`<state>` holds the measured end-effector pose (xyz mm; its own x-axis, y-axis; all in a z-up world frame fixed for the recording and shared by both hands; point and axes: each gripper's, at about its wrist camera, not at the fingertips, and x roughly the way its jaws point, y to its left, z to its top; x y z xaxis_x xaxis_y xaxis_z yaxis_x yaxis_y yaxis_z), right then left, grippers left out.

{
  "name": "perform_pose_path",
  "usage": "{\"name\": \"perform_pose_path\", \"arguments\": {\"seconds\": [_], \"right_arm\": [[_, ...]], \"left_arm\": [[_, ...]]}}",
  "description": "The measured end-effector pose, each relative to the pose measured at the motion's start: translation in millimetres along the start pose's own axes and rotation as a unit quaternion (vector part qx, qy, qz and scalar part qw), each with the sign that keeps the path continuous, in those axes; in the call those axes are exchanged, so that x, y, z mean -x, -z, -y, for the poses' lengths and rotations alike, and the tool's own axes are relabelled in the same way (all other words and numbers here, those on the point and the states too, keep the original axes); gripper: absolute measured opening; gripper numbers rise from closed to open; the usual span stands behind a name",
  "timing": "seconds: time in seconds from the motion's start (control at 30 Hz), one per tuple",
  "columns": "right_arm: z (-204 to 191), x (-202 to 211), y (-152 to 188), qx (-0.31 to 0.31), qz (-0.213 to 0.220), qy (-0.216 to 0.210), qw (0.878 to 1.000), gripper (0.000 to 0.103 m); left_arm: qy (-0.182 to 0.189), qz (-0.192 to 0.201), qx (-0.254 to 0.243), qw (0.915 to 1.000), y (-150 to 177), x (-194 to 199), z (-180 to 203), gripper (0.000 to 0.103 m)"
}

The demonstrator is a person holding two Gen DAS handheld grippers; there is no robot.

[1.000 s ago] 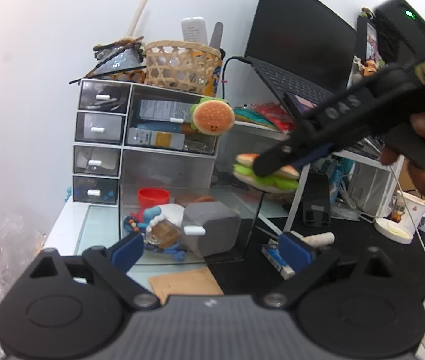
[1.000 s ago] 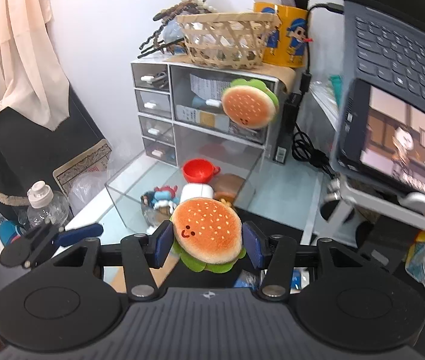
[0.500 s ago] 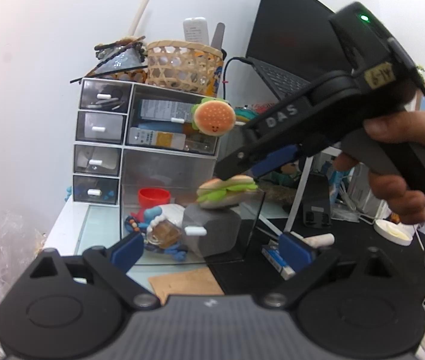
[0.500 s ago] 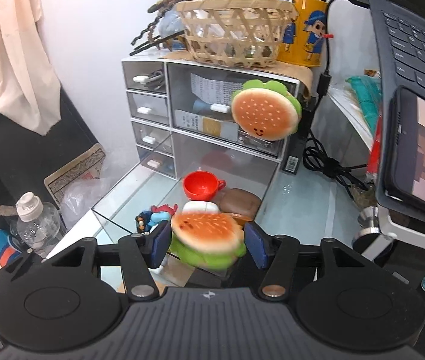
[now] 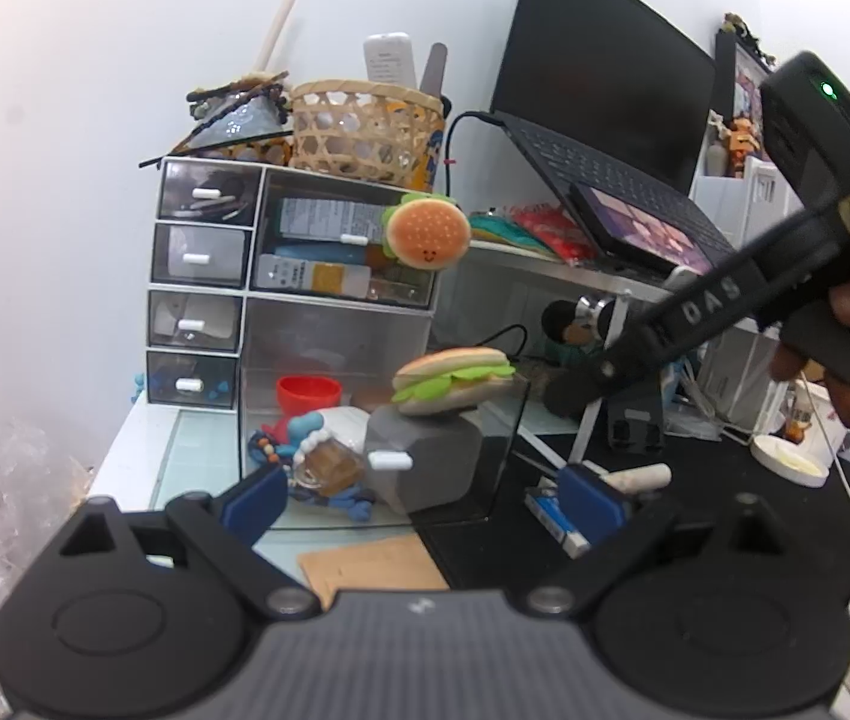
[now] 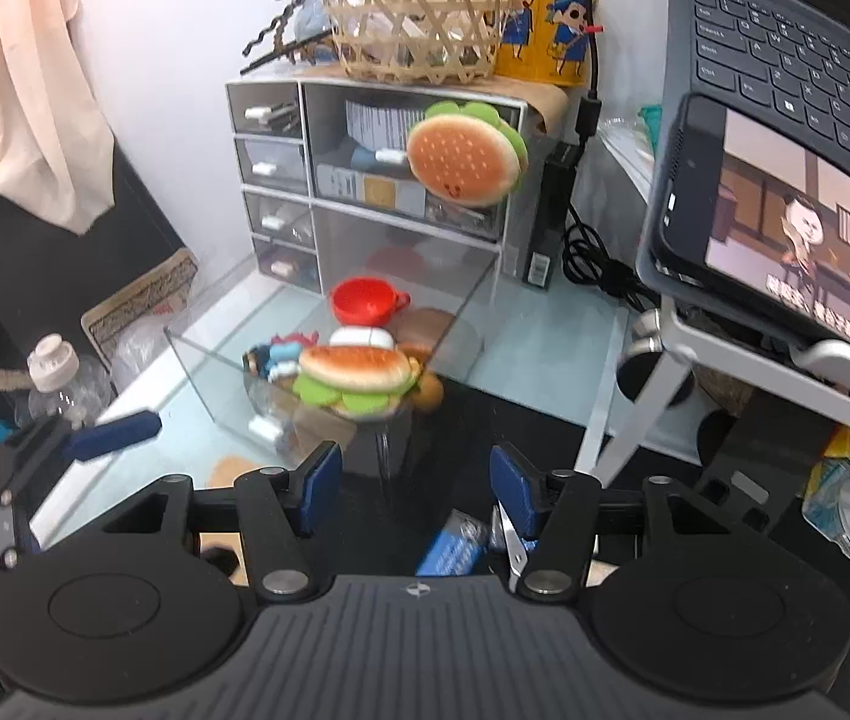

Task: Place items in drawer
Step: 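Open the right gripper to release the burger inside the drawer, then move the right gripper to the blue eraser beside the scissors and grasp it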

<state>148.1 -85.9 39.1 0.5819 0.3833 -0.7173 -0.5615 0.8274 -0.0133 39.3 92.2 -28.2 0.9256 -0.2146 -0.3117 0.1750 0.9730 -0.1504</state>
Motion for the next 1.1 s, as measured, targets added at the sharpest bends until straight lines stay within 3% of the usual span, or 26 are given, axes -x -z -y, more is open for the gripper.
{"name": "perform_pose_path", "arguments": {"seconds": [0.4, 0.73, 1.1], "right_arm": [[7, -18, 19, -0.012, -0.051, -0.005, 0.999, 0.057], [5, -42, 30, -0.018, -0.091, -0.008, 0.996, 0.048], [8, -59, 36, -0.022, -0.117, -0.001, 0.993, 0.048]], "left_arm": [[0.005, -0.002, -0.005, 1.0, 0, 0, -1, 0.098], [0.003, -0.002, -0.001, 1.0, 0, -1, 0, 0.098], [0.001, -0.001, -0.001, 1.0, 1, 0, 1, 0.098]]}}
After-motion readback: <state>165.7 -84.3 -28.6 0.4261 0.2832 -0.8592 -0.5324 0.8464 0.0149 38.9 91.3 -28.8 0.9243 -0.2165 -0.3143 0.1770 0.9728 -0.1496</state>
